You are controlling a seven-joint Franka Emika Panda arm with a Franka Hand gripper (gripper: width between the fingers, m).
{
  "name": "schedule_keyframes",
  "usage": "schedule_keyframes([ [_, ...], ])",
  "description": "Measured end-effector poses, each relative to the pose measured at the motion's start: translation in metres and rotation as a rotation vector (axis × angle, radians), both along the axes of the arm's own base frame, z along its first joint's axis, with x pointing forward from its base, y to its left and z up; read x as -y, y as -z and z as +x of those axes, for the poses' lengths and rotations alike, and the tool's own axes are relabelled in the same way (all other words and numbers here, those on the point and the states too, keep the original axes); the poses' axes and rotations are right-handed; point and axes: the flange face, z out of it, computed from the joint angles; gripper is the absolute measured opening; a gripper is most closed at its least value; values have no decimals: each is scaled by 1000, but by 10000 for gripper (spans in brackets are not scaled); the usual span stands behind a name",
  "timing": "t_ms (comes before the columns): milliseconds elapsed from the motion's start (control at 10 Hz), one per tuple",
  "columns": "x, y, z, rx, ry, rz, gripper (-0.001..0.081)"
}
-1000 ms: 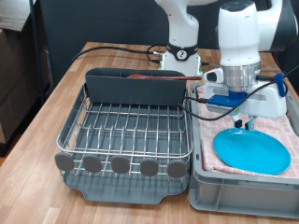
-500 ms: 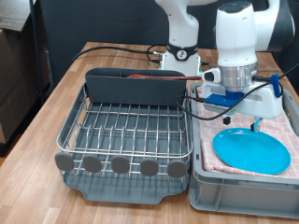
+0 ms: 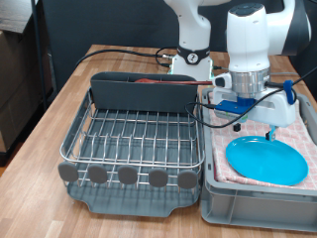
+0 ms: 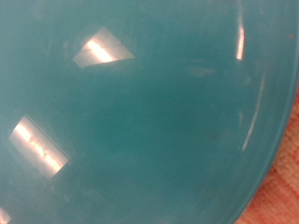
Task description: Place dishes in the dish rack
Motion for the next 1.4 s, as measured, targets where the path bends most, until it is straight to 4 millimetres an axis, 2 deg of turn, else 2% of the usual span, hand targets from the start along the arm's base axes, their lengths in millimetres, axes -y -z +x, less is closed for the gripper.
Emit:
schedule_keyframes([
  [500, 6, 8, -3, 35, -16, 15, 803],
  [1400, 6, 6, 11, 104, 16, 13, 802],
])
